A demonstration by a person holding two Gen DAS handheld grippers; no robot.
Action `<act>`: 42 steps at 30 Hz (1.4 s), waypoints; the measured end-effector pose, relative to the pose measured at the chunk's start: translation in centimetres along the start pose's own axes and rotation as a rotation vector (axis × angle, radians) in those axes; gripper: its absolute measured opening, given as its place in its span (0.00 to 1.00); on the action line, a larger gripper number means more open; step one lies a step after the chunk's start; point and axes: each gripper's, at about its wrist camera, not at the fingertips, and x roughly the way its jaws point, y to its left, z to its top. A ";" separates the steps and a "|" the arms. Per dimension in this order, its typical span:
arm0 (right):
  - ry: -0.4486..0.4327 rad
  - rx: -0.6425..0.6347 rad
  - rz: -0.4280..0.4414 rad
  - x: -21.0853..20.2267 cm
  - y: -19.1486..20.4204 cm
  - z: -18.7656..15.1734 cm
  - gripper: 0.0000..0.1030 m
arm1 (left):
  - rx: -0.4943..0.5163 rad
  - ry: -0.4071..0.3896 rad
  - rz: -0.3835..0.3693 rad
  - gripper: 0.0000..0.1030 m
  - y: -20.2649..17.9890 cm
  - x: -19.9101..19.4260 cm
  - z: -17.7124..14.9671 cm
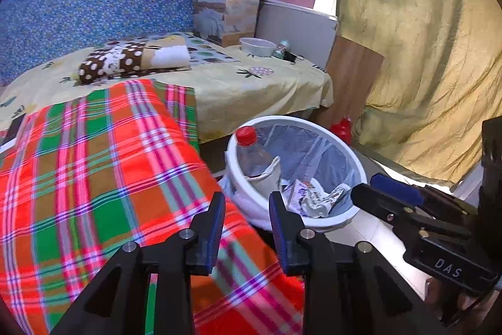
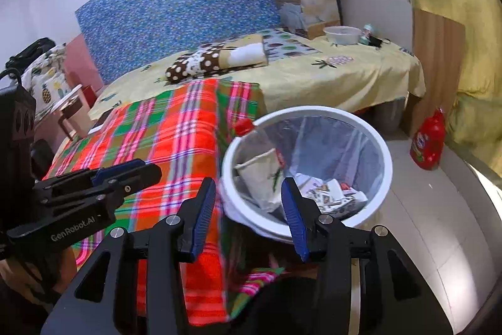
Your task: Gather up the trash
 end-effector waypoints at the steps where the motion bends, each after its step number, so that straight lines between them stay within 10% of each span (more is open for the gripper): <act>1: -0.003 -0.008 0.006 -0.1 0.4 -0.1 0.44 | 0.001 -0.006 0.009 0.28 0.2 -0.4 -0.2; 42: -0.021 -0.116 0.073 -2.8 7.1 -3.6 0.44 | -0.135 -0.051 0.158 0.28 5.7 -8.8 -6.8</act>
